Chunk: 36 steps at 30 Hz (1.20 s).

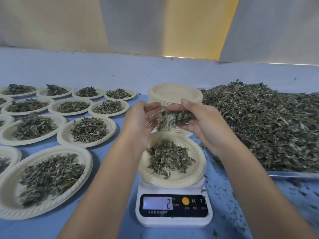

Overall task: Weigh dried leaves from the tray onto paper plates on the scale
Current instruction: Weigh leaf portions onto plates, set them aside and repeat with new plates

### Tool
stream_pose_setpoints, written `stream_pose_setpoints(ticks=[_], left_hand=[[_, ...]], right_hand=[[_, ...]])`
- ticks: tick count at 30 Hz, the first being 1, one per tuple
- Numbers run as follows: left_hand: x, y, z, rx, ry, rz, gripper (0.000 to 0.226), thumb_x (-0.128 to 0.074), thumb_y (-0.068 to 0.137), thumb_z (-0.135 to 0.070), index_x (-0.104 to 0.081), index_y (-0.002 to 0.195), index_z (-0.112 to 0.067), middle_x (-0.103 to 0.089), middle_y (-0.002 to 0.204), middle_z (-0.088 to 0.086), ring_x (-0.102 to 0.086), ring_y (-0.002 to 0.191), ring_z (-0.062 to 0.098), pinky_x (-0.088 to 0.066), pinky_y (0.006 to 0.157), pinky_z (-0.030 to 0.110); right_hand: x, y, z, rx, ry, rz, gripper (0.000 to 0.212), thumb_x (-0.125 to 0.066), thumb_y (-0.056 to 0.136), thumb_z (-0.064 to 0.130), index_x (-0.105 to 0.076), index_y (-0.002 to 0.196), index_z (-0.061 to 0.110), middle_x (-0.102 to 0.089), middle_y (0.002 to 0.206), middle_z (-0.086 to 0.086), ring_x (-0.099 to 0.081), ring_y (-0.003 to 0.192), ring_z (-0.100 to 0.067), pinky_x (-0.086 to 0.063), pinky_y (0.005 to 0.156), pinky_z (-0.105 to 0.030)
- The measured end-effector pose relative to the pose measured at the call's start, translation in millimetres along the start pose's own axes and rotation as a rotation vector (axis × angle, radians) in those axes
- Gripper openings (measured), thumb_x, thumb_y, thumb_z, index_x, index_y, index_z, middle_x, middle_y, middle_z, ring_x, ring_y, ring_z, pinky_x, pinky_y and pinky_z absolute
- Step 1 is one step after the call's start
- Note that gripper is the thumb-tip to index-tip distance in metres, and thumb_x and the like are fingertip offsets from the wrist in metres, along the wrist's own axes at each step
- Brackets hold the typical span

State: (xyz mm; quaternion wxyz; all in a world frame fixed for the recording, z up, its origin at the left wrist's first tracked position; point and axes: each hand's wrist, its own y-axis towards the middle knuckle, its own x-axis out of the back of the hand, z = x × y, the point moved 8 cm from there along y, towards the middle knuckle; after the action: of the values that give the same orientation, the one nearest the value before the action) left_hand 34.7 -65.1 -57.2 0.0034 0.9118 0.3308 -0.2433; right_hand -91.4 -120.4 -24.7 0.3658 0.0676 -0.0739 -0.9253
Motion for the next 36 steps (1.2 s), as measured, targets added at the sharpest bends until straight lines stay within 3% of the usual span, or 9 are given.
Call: stream_pose_setpoints(ticks=[5,12,17,23,25,27,30,34,36], left_hand=[[-15.5,-7.4,11.0,0.143,-0.217,0.086,0.03,-0.035,0.097,-0.019,-0.059,0.083,-0.006,-0.061,0.091,0.009,-0.057,0.08,0.021,-0.048,0.082,0.031],[-28.5,-13.8,16.0,0.199,-0.26,0.151,0.038,-0.034,0.098,-0.025,-0.053,0.125,-0.005,-0.06,0.116,0.014,-0.058,0.095,0.024,-0.048,0.089,0.035],[-13.1,-12.2,5.2,0.099,-0.124,0.037,0.035,-0.031,0.099,-0.025,-0.061,0.096,-0.007,-0.061,0.088,0.006,-0.054,0.078,0.017,-0.047,0.076,0.029],[6.3,-7.4,-7.7,-0.011,-0.014,-0.067,0.037,-0.029,0.099,-0.025,-0.064,0.098,-0.012,-0.069,0.106,0.001,-0.06,0.105,0.014,-0.041,0.089,0.028],[7.0,-6.8,-7.0,-0.005,-0.033,-0.058,0.037,-0.029,0.098,-0.025,-0.064,0.1,-0.012,-0.068,0.106,0.001,-0.06,0.106,0.015,-0.041,0.089,0.027],[7.4,-6.9,-6.4,0.0,-0.042,-0.056,0.037,-0.029,0.098,-0.024,-0.064,0.099,-0.012,-0.068,0.104,0.001,-0.06,0.106,0.015,-0.042,0.088,0.027],[8.0,-6.5,-5.4,-0.001,-0.043,-0.068,0.036,-0.03,0.097,-0.022,-0.064,0.096,-0.013,-0.069,0.102,0.0,-0.061,0.104,0.014,-0.043,0.086,0.027],[6.2,-7.6,-6.1,-0.008,-0.048,-0.071,0.033,-0.032,0.096,-0.019,-0.064,0.095,-0.012,-0.069,0.103,0.0,-0.061,0.104,0.014,-0.044,0.086,0.027],[5.2,-9.2,-8.4,-0.015,-0.055,-0.066,0.032,-0.032,0.096,-0.018,-0.064,0.094,-0.012,-0.069,0.102,0.0,-0.062,0.104,0.015,-0.044,0.086,0.026]], right_hand=[[4.1,1.5,3.7,0.06,0.203,-0.045,0.032,-0.048,0.099,0.022,-0.075,0.088,0.009,-0.075,0.093,0.0,-0.07,0.085,-0.013,-0.057,0.081,-0.026],[-0.8,2.3,2.6,0.082,0.081,-0.065,0.031,-0.049,0.098,0.023,-0.075,0.087,0.011,-0.074,0.097,-0.005,-0.068,0.09,-0.018,-0.057,0.078,-0.026],[5.1,1.7,5.4,0.09,-0.096,-0.094,0.036,-0.049,0.098,0.023,-0.076,0.076,0.018,-0.075,0.088,0.002,-0.068,0.088,-0.012,-0.055,0.087,-0.033],[0.3,-0.5,-0.5,0.077,-0.586,0.003,0.031,-0.054,0.094,0.03,-0.076,0.075,0.025,-0.073,0.086,0.014,-0.063,0.085,0.001,-0.044,0.076,-0.011],[-5.9,-1.6,-9.1,0.031,-0.704,0.074,0.028,-0.055,0.094,0.033,-0.077,0.077,0.026,-0.073,0.086,0.006,-0.065,0.083,-0.011,-0.047,0.067,-0.012],[-12.1,-2.5,-15.9,0.005,-0.78,0.153,0.026,-0.057,0.091,0.038,-0.078,0.079,0.028,-0.072,0.083,-0.008,-0.064,0.079,-0.024,-0.05,0.076,-0.027],[-14.6,-3.9,-20.2,-0.031,-0.793,0.222,0.026,-0.058,0.086,0.052,-0.077,0.078,0.036,-0.069,0.072,-0.001,-0.061,0.071,-0.012,-0.047,0.075,-0.031],[-11.7,-4.8,-18.6,-0.055,-0.601,0.238,0.032,-0.058,0.086,0.052,-0.079,0.082,0.028,-0.074,0.096,0.005,-0.066,0.099,-0.005,-0.049,0.094,-0.037],[-6.6,-3.5,-9.9,0.006,-0.526,0.171,0.035,-0.056,0.089,0.046,-0.079,0.081,0.021,-0.075,0.09,0.005,-0.067,0.094,-0.003,-0.049,0.087,-0.024]])
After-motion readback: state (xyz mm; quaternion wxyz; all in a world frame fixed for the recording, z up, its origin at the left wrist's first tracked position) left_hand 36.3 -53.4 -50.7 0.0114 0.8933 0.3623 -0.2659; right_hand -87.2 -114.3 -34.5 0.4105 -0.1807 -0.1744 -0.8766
